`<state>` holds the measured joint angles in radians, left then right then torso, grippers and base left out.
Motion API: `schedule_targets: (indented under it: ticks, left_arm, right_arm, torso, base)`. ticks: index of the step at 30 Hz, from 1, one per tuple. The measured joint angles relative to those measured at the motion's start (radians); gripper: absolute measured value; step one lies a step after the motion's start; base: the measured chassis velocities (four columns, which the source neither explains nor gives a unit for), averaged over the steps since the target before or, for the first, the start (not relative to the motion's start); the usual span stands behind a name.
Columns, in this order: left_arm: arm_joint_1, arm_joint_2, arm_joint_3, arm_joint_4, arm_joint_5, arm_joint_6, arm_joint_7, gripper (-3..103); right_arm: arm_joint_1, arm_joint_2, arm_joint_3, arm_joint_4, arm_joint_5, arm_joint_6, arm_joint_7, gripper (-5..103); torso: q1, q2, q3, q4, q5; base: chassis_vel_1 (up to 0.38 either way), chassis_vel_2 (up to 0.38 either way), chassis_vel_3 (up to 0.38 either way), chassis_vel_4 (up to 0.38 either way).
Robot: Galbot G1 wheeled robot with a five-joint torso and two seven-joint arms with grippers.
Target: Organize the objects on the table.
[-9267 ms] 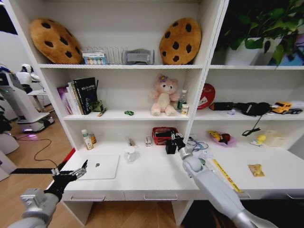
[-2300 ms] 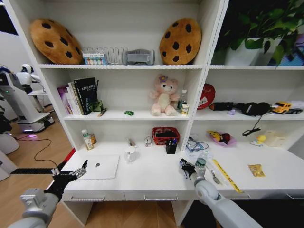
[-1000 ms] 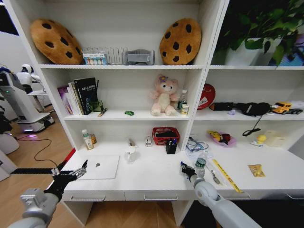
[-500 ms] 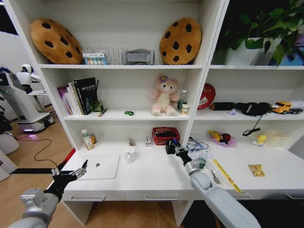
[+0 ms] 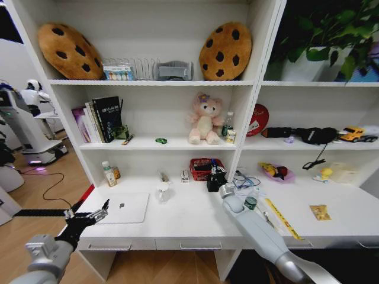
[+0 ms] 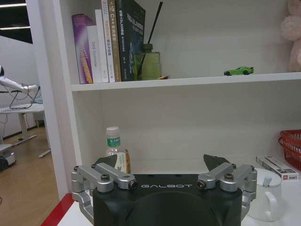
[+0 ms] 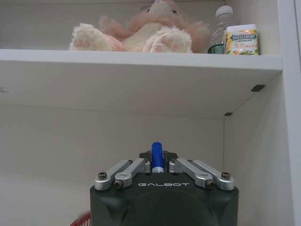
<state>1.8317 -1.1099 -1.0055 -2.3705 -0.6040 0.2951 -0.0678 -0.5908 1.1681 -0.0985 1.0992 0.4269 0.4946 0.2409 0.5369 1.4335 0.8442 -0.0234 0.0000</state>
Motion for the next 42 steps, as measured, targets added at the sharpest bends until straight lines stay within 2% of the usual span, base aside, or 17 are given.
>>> schedule_targets:
  ticks: [2, 8, 19, 24, 26, 27, 29, 30, 32, 33, 36, 37, 39, 40, 41, 42]
  left_arm:
    - [0.0, 0.0, 0.0, 0.0, 0.0, 0.0, 0.0, 100]
    - [0.0, 0.0, 0.0, 0.0, 0.0, 0.0, 0.0, 100]
    - [0.0, 0.0, 0.0, 0.0, 0.0, 0.0, 0.0, 100]
    - [0.0, 0.0, 0.0, 0.0, 0.0, 0.0, 0.0, 100]
    - [0.0, 0.0, 0.0, 0.0, 0.0, 0.0, 0.0, 100]
    - [0.0, 0.0, 0.0, 0.0, 0.0, 0.0, 0.0, 100]
    - [0.0, 0.0, 0.0, 0.0, 0.0, 0.0, 0.0, 100]
    - [0.0, 0.0, 0.0, 0.0, 0.0, 0.0, 0.0, 100]
    - [0.0, 0.0, 0.0, 0.0, 0.0, 0.0, 0.0, 100]
    - [0.0, 0.0, 0.0, 0.0, 0.0, 0.0, 0.0, 100]
    - [0.0, 0.0, 0.0, 0.0, 0.0, 0.0, 0.0, 100]
    - [0.0, 0.0, 0.0, 0.0, 0.0, 0.0, 0.0, 100]
    - [0.0, 0.0, 0.0, 0.0, 0.0, 0.0, 0.0, 100]
    - [0.0, 0.0, 0.0, 0.0, 0.0, 0.0, 0.0, 100]
    - [0.0, 0.0, 0.0, 0.0, 0.0, 0.0, 0.0, 100]
    - [0.0, 0.0, 0.0, 0.0, 0.0, 0.0, 0.0, 100]
  right_arm:
    - [0.023, 0.045, -0.001, -0.069, -0.022, 0.049, 0.007, 12]
    - [0.056, 0.091, 0.003, -0.163, -0.059, 0.118, 0.01, 12]
    - [0.06, 0.079, 0.038, -0.186, -0.054, 0.123, 0.002, 12]
    - [0.059, 0.074, 0.053, -0.189, -0.053, 0.119, -0.024, 9]
    - [0.056, 0.07, 0.056, -0.187, -0.051, 0.112, -0.033, 19]
    - [0.056, 0.07, 0.056, -0.187, -0.051, 0.112, -0.033, 19]
    - [0.053, 0.068, 0.057, -0.183, -0.05, 0.107, -0.035, 30]
    - [0.053, 0.068, 0.057, -0.183, -0.05, 0.107, -0.035, 30]
    - [0.051, 0.068, 0.057, -0.179, -0.049, 0.104, -0.035, 41]
    - [0.051, 0.068, 0.057, -0.179, -0.049, 0.104, -0.035, 41]
    - [0.04, 0.056, 0.057, -0.152, -0.035, 0.097, -0.035, 57]
    - [0.04, 0.056, 0.057, -0.152, -0.035, 0.097, -0.035, 57]
    - [0.022, 0.033, 0.056, -0.109, -0.021, 0.082, -0.035, 68]
    - [0.022, 0.033, 0.056, -0.109, -0.021, 0.082, -0.035, 68]
    - [0.01, 0.018, 0.058, -0.08, -0.015, 0.072, -0.035, 73]
    - [-0.029, -0.032, 0.063, 0.018, 0.009, 0.032, -0.034, 79]
  torso:
    - [0.0, 0.0, 0.0, 0.0003, -0.0003]
    - [0.0, 0.0, 0.0, 0.0003, -0.0001]
    - [0.0, 0.0, 0.0, 0.0, 0.0]
    - [0.0, 0.0, 0.0, 0.0001, 0.0]
    - [0.0, 0.0, 0.0, 0.0002, 0.0]
    - [0.0, 0.0, 0.0, 0.0002, 0.0]
    - [0.0, 0.0, 0.0, 0.0002, 0.0]
    - [0.0, 0.0, 0.0, 0.0002, 0.0]
    - [0.0, 0.0, 0.0, 0.0002, 0.0]
    - [0.0, 0.0, 0.0, 0.0002, 0.0]
    - [0.0, 0.0, 0.0, 0.0003, 0.0001]
    - [0.0, 0.0, 0.0, 0.0003, 0.0001]
    - [0.0, 0.0, 0.0, 0.0003, 0.0002]
    - [0.0, 0.0, 0.0, 0.0003, 0.0002]
    - [0.0, 0.0, 0.0, 0.0004, 0.0002]
    - [0.0, 0.0, 0.0, 0.0003, 0.0002]
  base:
    - [0.0, 0.0, 0.0, 0.0]
    - [0.0, 0.0, 0.0, 0.0]
    - [0.0, 0.0, 0.0, 0.0]
    - [0.0, 0.0, 0.0, 0.0]
    - [0.0, 0.0, 0.0, 0.0]
    - [0.0, 0.0, 0.0, 0.0]
    - [0.0, 0.0, 0.0, 0.0]
    - [0.0, 0.0, 0.0, 0.0]
    - [0.0, 0.0, 0.0, 0.0]
    - [0.0, 0.0, 0.0, 0.0]
    - [0.0, 0.0, 0.0, 0.0]
    - [0.0, 0.0, 0.0, 0.0]
    - [0.0, 0.0, 0.0, 0.0]
    - [0.0, 0.0, 0.0, 0.0]
    - [0.0, 0.0, 0.0, 0.0]
    - [0.0, 0.0, 0.0, 0.0]
